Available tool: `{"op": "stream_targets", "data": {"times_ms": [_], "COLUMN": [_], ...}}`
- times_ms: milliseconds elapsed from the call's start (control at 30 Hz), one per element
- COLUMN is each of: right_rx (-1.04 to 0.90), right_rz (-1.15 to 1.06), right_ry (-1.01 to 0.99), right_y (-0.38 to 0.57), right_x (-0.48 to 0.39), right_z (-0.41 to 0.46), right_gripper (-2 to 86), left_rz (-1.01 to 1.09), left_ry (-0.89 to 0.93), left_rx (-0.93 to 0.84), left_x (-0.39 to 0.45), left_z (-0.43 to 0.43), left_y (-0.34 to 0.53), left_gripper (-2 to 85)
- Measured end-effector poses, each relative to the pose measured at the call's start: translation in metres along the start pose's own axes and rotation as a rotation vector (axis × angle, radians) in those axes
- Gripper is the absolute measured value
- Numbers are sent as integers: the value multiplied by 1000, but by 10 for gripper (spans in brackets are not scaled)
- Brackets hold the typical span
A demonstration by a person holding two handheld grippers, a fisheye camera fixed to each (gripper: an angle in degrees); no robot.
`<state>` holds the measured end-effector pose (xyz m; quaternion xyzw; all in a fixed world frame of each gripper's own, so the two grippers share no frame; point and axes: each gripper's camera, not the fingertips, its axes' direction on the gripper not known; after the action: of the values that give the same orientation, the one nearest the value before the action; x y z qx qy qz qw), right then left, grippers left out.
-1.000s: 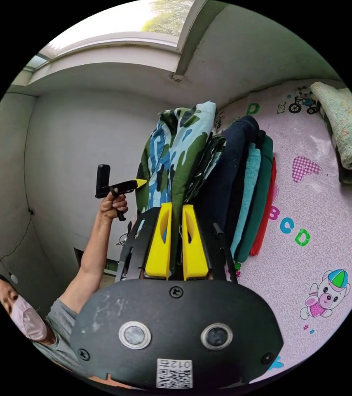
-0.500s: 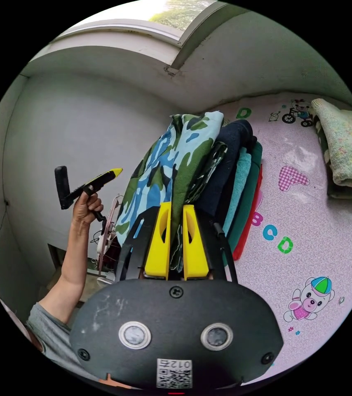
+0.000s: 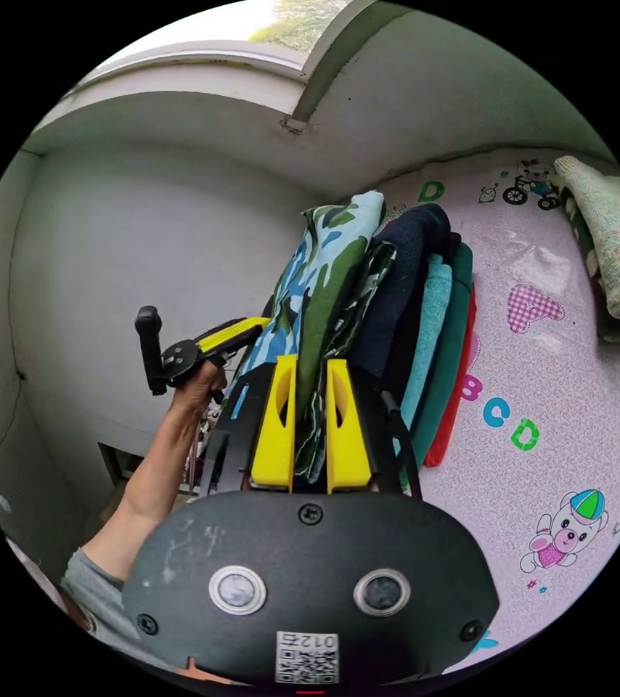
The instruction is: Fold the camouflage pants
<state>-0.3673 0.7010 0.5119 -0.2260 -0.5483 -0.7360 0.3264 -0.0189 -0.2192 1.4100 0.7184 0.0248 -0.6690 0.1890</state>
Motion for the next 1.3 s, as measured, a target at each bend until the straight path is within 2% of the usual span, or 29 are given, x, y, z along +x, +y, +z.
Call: {"op": "stream_targets", "data": {"times_ms": [100,167,300,400,467,533,700,867,1067,1133,1200,1267,1300], "right_rx": [55,164,166,185,144,125,212,94,-52,-103,-140,-157,-153], "right_rz": [12,77,151,161,155,148,123,112,159,131,49,-50,-59], "right_ry": [-39,-31,-85,-44,13,83,101,-133,-240,-230,-202,-10,0], "right_y": [1,-3,-27,-43,-56,-61,-53,3,61,68,73,81,84], "right_x": [11,24,39,38,39,39,29,15,3,-7,-21,-39,-43], "right_z": [-26,-47,-46,-37,-24,-18,-43,-67,-60,-53,-48,-50,-52], "right_gripper": [97,125,132,97,29,20,24,86,108,101,54,43,42], "left_rz": [-23,-24,-32,-46,-50,-68,-75,-80,-63,-54,-47,-55,-60], "left_ry": [27,24,34,56,61,72,86,90,25,-2,-21,-15,1], "left_rx": [33,42,52,57,62,74,81,81,64,57,54,48,45], "left_x": [3,5,2,-4,-7,-13,-25,-37,-46,-52,-58,-67,-75], "left_z": [-10,-14,-19,-21,-21,-21,-19,-18,-15,-11,-7,-3,-1], "left_y": [4,6,11,14,17,21,27,35,43,46,49,53,55], "left_gripper": [0,0,-1,-1,-1,-1,-1,-1,-1,-1,0,0,1]}}
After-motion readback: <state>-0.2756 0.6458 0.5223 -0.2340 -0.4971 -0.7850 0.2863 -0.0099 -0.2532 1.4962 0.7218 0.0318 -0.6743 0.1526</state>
